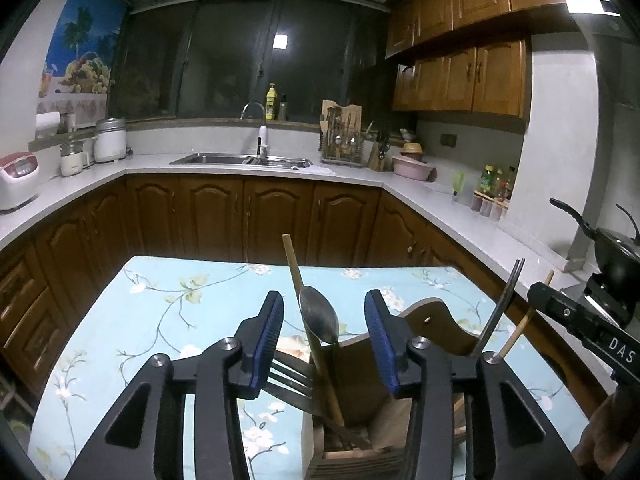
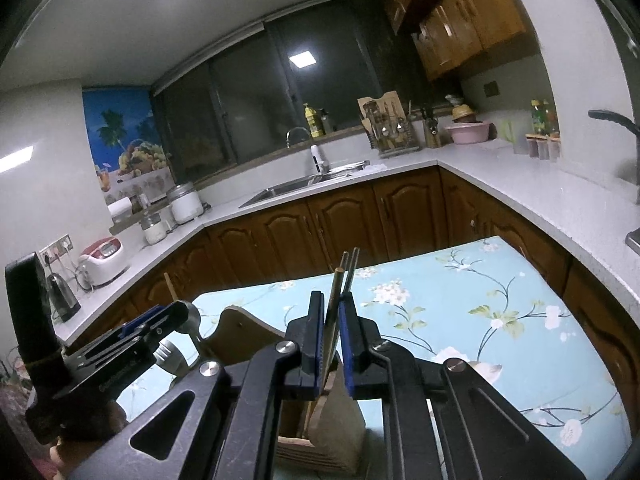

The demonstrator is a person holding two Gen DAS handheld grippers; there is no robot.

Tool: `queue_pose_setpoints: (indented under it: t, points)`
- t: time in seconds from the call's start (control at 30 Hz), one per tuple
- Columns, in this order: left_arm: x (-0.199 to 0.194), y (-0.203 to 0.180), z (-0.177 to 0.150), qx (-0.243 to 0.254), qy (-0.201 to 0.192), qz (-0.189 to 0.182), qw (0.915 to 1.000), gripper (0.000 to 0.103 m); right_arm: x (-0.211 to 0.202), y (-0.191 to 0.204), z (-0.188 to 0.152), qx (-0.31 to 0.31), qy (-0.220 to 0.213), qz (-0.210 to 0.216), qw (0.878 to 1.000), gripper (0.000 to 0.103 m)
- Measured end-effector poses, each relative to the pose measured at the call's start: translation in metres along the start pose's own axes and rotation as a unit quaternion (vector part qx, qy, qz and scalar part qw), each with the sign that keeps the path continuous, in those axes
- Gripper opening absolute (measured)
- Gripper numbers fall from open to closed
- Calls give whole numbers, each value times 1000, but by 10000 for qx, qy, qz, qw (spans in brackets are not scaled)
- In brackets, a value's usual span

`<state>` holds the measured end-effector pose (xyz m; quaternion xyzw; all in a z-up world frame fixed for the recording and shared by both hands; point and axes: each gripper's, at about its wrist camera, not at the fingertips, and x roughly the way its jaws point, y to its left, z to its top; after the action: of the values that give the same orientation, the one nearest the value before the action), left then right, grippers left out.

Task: Organize utensils
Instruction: 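Open both tools to drop the spoon and chopstick into the caddy, then move both tools back down toward the remaining utensils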

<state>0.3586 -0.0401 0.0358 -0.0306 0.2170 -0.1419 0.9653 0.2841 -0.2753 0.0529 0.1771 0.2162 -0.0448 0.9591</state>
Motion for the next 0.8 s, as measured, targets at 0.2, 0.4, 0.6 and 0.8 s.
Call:
queue_pose_setpoints:
  t: [0.2, 0.4, 0.6, 0.8]
  points:
    - [-8, -1, 0, -5, -54, 40, 10000, 63, -4, 1, 3, 2, -31, 10, 10000, 35]
    - [-23, 2, -1, -87, -25, 114, 9999, 78, -13, 0, 5, 62, -47, 100, 9999, 42]
    - [-53, 9, -1, -291, 100, 306, 9991, 95, -34, 1, 6, 62, -121, 177, 9998, 53]
    - [-89, 19, -13, -568, 460, 478, 9962, 95, -58, 0, -2, 76, -70, 227, 9997, 56]
